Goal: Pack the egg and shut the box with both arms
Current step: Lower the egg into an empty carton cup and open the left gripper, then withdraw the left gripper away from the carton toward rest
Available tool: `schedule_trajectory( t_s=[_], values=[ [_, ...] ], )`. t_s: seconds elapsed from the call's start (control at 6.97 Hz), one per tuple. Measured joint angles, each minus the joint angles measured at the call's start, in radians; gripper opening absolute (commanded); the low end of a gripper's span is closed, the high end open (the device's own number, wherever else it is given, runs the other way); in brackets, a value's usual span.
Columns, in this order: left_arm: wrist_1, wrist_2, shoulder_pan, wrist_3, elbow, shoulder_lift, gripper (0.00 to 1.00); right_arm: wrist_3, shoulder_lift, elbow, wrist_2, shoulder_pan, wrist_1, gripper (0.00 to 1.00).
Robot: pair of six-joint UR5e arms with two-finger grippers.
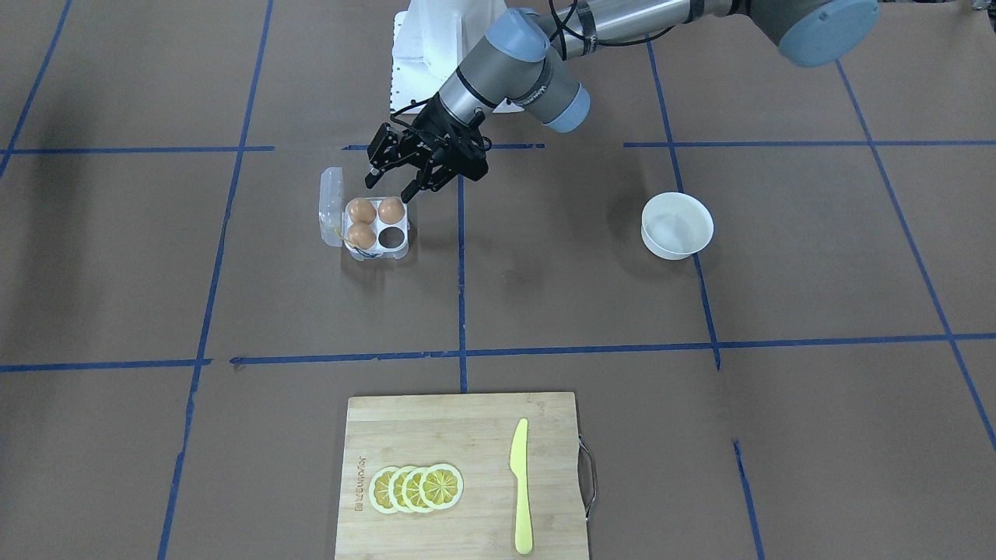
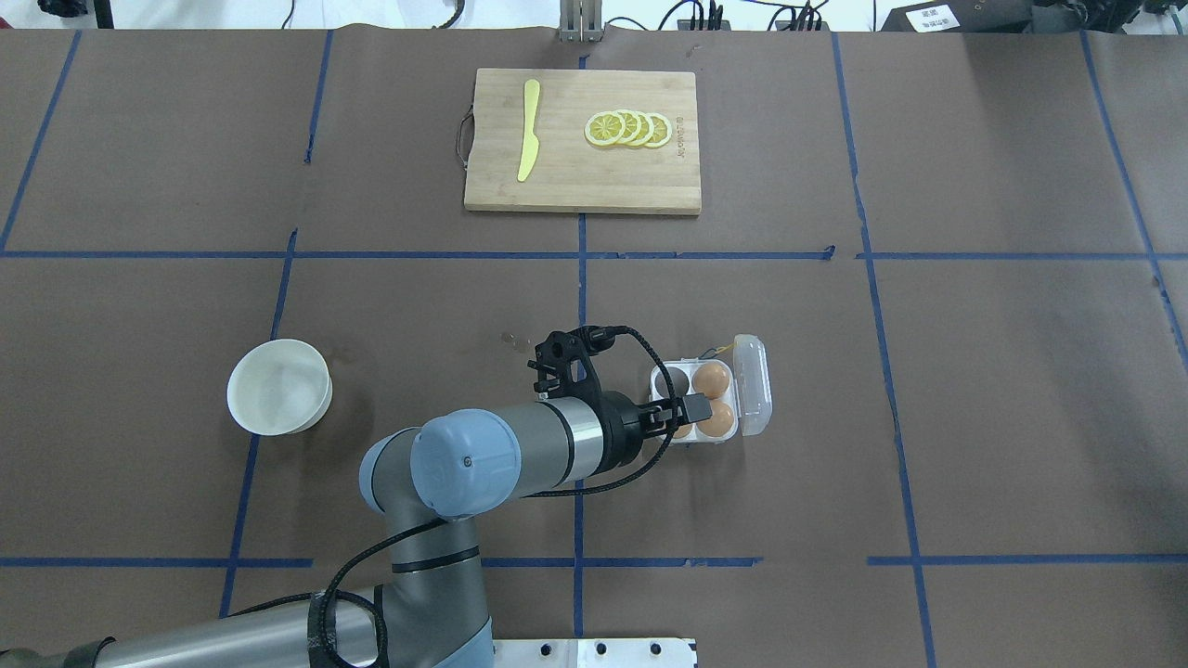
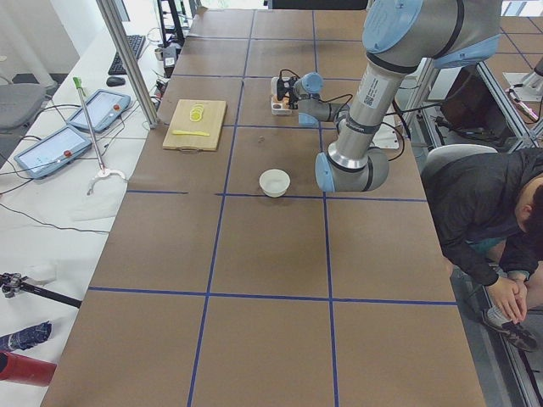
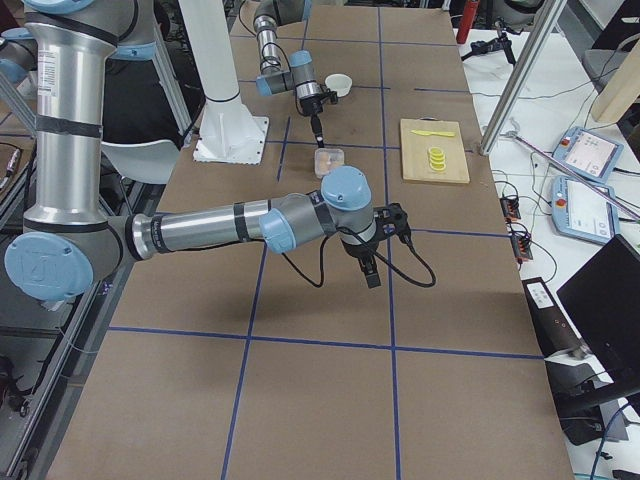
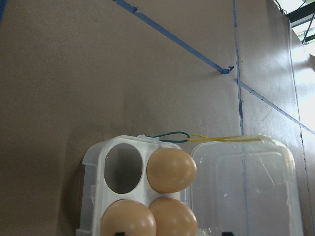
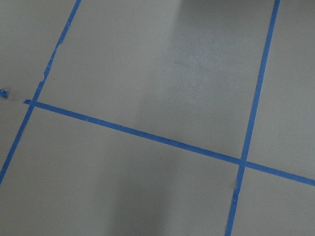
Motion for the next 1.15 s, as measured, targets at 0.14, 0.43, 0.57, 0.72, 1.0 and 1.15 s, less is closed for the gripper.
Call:
schedule_trajectory(
  t_s=[0.14,0.43,0.57,0.72,1.0,1.15],
  values=[
    [0.002,-0.001,0.0,0.004,-0.008,0.003,1.0,0.001,-0.001,0.0,0.0,0.0,0.0,1.0],
    [0.064,-0.03,-0.012,0.047,-0.087,0.039,1.0,0.004,-0.002,0.002,0.0,0.0,0.0,1.0],
    [0.146,-0.085,-0.038,0.091,-0.16,0.07,1.0,0.006,-0.002,0.002,0.0,0.001,0.0,1.0],
    [0.233,-0.159,-0.082,0.147,-0.236,0.118,1.0,0.006,-0.003,0.003,0.0,0.001,0.0,1.0],
    [0.38,-0.305,-0.23,0.36,-0.336,0.215,1.0,0.009,-0.003,0.005,0.003,0.0,-0.002,1.0],
    [0.422,-0.367,-0.322,0.505,-0.359,0.272,1.0,0.028,-0.002,0.007,0.008,-0.001,-0.002,1.0]
  ],
)
